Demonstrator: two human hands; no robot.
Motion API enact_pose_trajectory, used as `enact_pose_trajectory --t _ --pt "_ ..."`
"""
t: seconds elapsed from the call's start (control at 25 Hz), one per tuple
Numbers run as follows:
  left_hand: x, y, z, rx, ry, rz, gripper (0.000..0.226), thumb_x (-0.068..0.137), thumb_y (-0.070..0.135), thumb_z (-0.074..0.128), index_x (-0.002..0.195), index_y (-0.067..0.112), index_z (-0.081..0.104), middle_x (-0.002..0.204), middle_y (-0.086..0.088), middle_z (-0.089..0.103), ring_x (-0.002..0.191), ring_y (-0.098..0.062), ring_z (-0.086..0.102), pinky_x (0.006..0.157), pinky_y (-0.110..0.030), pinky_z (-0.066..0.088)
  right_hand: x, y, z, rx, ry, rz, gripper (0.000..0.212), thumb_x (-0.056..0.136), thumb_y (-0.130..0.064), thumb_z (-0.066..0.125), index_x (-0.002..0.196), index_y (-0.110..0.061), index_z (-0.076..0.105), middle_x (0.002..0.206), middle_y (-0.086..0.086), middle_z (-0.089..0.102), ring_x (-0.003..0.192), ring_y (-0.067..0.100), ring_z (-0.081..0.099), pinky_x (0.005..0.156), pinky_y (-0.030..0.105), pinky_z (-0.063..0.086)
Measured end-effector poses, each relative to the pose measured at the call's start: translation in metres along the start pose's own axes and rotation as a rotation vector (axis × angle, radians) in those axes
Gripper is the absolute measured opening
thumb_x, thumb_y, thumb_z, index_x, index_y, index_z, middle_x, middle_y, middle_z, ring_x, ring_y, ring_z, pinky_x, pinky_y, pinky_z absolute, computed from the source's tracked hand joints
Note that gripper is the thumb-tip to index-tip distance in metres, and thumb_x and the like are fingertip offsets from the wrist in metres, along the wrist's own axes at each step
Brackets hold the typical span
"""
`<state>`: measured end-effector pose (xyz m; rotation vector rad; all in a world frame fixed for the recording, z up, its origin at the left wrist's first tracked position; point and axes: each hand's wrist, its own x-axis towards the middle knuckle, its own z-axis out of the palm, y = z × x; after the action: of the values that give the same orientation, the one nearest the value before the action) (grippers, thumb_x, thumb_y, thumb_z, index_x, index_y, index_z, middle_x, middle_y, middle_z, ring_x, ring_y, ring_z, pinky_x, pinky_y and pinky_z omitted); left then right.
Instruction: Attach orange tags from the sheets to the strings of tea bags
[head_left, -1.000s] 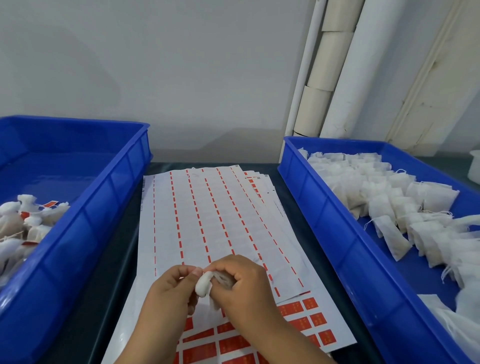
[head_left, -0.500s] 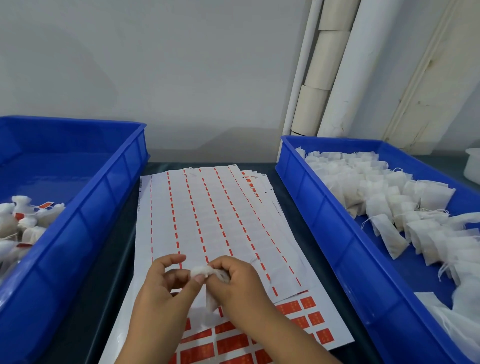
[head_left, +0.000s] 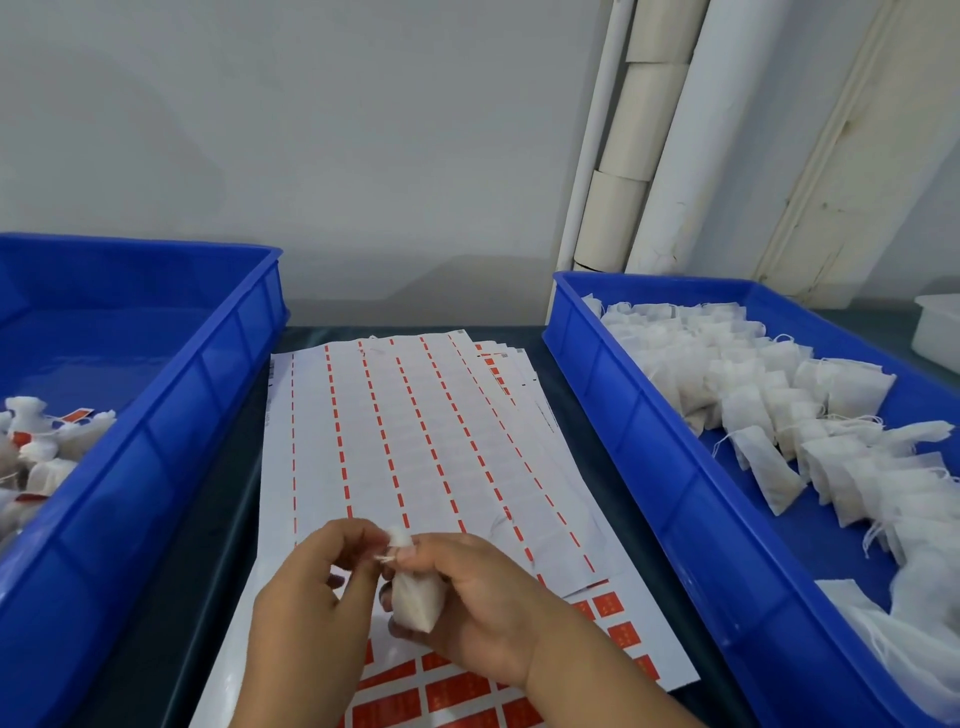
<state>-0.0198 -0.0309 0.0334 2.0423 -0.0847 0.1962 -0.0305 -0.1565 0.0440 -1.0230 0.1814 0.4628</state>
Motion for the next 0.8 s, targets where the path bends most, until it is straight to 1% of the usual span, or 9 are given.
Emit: enact_pose_trajectory --t 0.12,0.24,0.28,0.4,0.52,0.6,0.64,0.72,0.8 --pt "-0.001 0.000 -0.003 0.013 -0.020 0.072 0.025 0.086 0.006 0.060 0.086 0.032 0.061 0.089 0.025 0.054 0.083 -0.002 0.051 0.065 -0.017 0.037 0.000 -0.001 0.000 -0.002 0.020 -0.034 0.019 0.091 -0.011 0.056 0.087 -0.012 0.075 0.080 0.000 0.067 0.075 0.013 0.057 0.063 0.023 0.050" --pt "-0.001 0.001 -0.005 0.059 -0.047 0.110 0.017 0.080 0.018 0.068 0.087 0.033 0.061 0.090 0.026 0.053 0.084 -0.001 0.050 0.061 -0.017 0.038 0.002 -0.001 0.000 -0.048 0.055 -0.057 0.018 0.092 -0.015 0.057 0.096 -0.011 0.074 0.093 0.001 0.069 0.085 0.012 0.060 0.069 0.022 0.050" --pt "0.000 0.001 -0.006 0.109 -0.049 0.131 0.016 0.078 0.023 0.071 0.086 0.032 0.062 0.088 0.027 0.052 0.082 -0.001 0.050 0.061 -0.019 0.039 0.003 -0.001 0.000 -0.044 0.067 -0.060 0.019 0.093 -0.015 0.057 0.093 -0.012 0.075 0.093 0.002 0.069 0.085 0.012 0.060 0.069 0.022 0.050" --pt "0.003 0.000 -0.010 0.207 -0.038 0.152 0.009 0.072 0.029 0.074 0.077 0.029 0.067 0.080 0.028 0.052 0.075 0.001 0.051 0.061 -0.020 0.040 0.003 -0.002 -0.001 -0.062 0.093 -0.068 0.027 0.092 -0.015 0.056 0.074 -0.016 0.076 0.083 -0.003 0.069 0.082 0.011 0.058 0.066 0.021 0.049" --pt "0.005 0.001 -0.011 0.221 -0.015 0.130 0.008 0.073 0.028 0.074 0.075 0.025 0.067 0.076 0.027 0.051 0.071 0.002 0.051 0.055 -0.015 0.037 0.002 -0.004 -0.001 -0.104 0.106 -0.067 0.028 0.091 -0.017 0.058 0.070 -0.017 0.076 0.078 -0.007 0.069 0.081 0.011 0.056 0.067 0.020 0.049" --pt "0.006 0.002 -0.010 0.205 0.002 0.106 0.011 0.075 0.024 0.073 0.078 0.027 0.063 0.078 0.027 0.050 0.071 0.001 0.050 0.053 -0.015 0.036 0.002 -0.005 0.000 -0.125 0.119 -0.068 0.025 0.090 -0.017 0.060 0.071 -0.017 0.076 0.076 -0.006 0.067 0.079 0.011 0.056 0.067 0.020 0.049" --pt "0.007 0.002 -0.010 0.189 0.002 0.102 0.016 0.075 0.023 0.074 0.083 0.030 0.061 0.079 0.026 0.051 0.072 0.000 0.050 0.055 -0.015 0.038 0.002 -0.005 0.001 -0.136 0.120 -0.067 0.024 0.090 -0.017 0.060 0.072 -0.016 0.075 0.077 -0.006 0.067 0.079 0.011 0.056 0.066 0.020 0.049" --pt "0.006 0.002 -0.013 0.163 -0.026 0.152 0.031 0.071 0.025 0.076 0.094 0.036 0.057 0.085 0.027 0.051 0.077 0.000 0.053 0.063 -0.018 0.041 0.002 -0.004 0.000 -0.155 0.115 -0.061 0.021 0.090 -0.016 0.060 0.074 -0.016 0.075 0.081 -0.005 0.069 0.084 0.012 0.059 0.068 0.019 0.050" --pt "0.005 0.002 -0.015 0.211 -0.082 0.226 0.038 0.070 0.024 0.078 0.100 0.039 0.060 0.088 0.030 0.050 0.079 0.002 0.053 0.066 -0.017 0.040 0.002 -0.004 0.000 -0.173 0.119 -0.050 0.018 0.090 -0.016 0.060 0.079 -0.015 0.074 0.087 -0.002 0.068 0.091 0.014 0.059 0.074 0.022 0.051"
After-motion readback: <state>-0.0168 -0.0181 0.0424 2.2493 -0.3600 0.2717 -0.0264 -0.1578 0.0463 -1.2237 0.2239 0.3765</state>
